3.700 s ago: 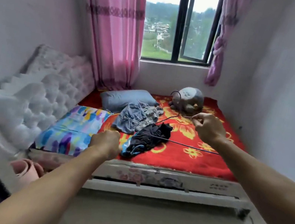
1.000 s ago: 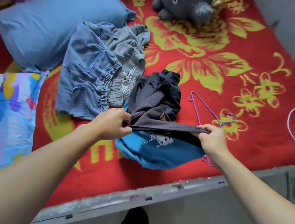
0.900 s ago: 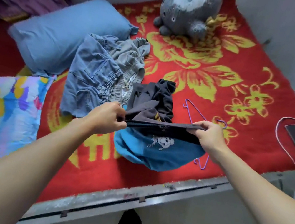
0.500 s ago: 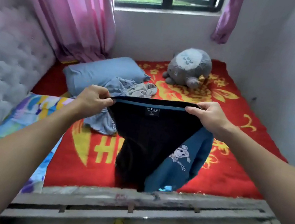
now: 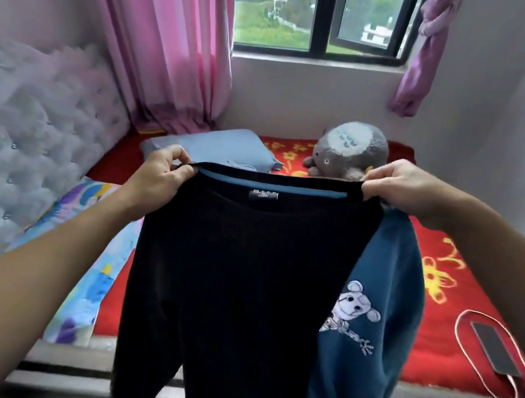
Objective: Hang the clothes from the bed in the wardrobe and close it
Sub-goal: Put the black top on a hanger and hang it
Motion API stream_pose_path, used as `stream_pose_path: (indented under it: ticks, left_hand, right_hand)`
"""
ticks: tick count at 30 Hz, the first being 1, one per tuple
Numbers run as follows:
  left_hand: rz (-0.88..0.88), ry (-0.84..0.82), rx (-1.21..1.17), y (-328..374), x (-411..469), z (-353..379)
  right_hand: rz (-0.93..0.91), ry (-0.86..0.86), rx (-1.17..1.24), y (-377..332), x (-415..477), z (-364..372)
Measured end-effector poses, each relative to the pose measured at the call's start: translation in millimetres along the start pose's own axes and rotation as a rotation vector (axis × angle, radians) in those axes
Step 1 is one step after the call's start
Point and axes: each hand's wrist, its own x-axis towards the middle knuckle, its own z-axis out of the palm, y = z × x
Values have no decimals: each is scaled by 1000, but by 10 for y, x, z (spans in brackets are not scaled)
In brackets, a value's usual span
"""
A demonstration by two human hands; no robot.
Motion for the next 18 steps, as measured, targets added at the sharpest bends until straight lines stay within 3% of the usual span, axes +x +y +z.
stream_pose_path:
  ticks: [4,10,18]
  left_hand:
    - [-85,-92,69,-586,228,210]
    - [-198,-243,178,-1763,795,684]
    - [-415,-309,378,-3061,1583,1468]
  right_hand:
    - [186,-113,-75,478,439,373]
    - [386,-145,-76,1294,1496,1165]
    - [530,-14,-235,2195,2878,2136]
